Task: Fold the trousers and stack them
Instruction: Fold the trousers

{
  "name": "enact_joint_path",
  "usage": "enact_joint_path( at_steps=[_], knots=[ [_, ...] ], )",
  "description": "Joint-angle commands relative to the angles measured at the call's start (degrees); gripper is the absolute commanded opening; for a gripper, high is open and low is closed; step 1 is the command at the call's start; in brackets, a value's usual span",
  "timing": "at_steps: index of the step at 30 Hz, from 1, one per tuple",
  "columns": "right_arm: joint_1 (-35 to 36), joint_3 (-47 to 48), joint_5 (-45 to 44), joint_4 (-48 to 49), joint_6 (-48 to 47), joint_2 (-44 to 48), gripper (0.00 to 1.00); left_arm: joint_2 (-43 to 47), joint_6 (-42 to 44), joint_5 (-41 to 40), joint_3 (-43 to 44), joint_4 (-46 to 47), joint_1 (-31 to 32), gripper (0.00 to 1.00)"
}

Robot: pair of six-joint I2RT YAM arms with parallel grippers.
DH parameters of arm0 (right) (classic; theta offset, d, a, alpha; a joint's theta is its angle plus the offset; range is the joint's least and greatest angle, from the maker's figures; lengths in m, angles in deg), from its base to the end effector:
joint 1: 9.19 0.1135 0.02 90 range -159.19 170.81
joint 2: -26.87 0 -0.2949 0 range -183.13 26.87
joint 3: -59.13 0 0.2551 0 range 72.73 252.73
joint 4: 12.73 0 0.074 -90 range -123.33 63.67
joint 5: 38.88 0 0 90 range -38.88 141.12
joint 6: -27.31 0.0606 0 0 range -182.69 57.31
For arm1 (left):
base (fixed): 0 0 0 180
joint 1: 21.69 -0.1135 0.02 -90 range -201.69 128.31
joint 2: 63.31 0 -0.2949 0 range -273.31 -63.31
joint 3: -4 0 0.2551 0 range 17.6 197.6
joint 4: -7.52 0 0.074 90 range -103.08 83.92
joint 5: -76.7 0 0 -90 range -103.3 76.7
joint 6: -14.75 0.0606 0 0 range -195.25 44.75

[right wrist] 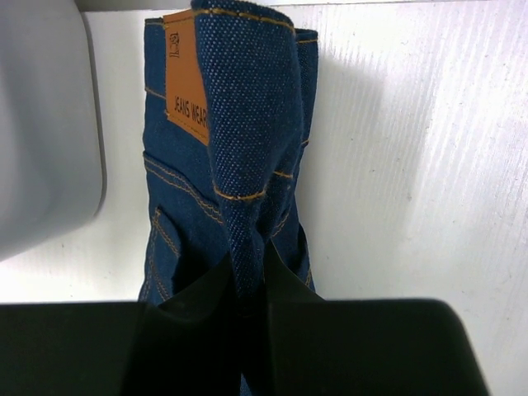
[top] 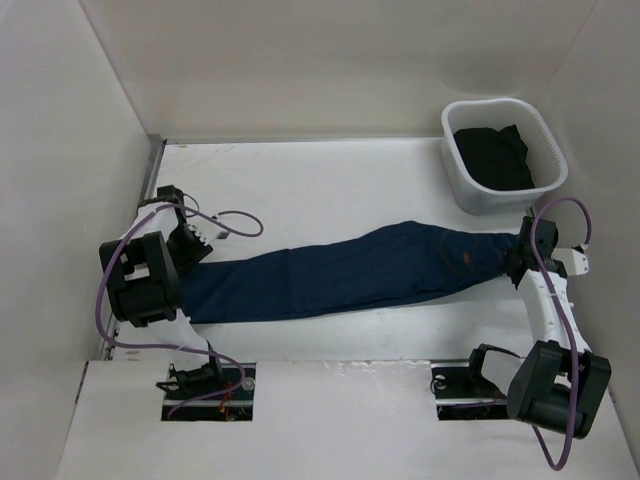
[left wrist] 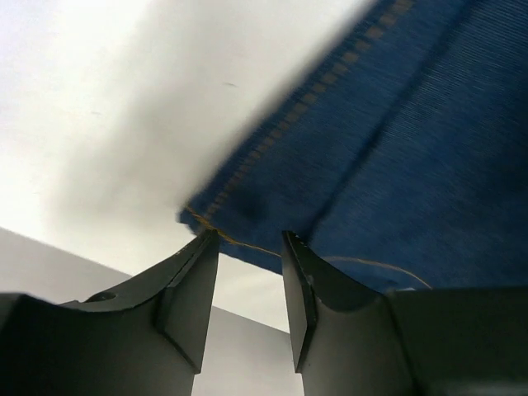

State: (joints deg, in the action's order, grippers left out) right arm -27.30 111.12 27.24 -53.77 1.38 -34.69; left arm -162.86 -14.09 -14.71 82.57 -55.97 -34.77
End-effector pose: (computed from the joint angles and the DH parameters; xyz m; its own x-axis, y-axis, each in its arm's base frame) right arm 0.1950 -0.0896 0.2304 0.1540 0.8148 -0.5589 0.8917 0.1291 0.4339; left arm 0.3114 0.0739 0.1790 -0.6679 0.7439 -0.0250 0.7390 0.6668 0.0962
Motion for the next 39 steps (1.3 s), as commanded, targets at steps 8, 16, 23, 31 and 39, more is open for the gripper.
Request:
enact_joint_path(
  at_steps=[8,16,23,31,39],
  knots=[
    [-0.48,2.74,-2.22,2.66,0.61,-1.11,0.11,-0.73,8.09,-2.35,-0.98,-10.15,2.49,0.33],
    [-1.27,1.95,-2.49,2.57,0.70,0.82,0.12,-7.33,5.63,-5.80,1.48,-6.36,0.99,0.35],
    [-2.33,1.16,-2.49,2.22,0.88,1.79,0.12,-7.77,5.81,-7.64,-1.42,-6.18,2.66,0.16],
    [-2.59,1.25,-2.31,2.48,0.88,0.74,0.12,-2.94,6.07,-7.12,3.05,-2.07,1.17,0.01],
    [-2.33,1.25,-2.14,3.18,-0.53,0.56,0.12,-2.23,6.24,-8.52,8.33,1.19,-0.94,0.03]
  ],
)
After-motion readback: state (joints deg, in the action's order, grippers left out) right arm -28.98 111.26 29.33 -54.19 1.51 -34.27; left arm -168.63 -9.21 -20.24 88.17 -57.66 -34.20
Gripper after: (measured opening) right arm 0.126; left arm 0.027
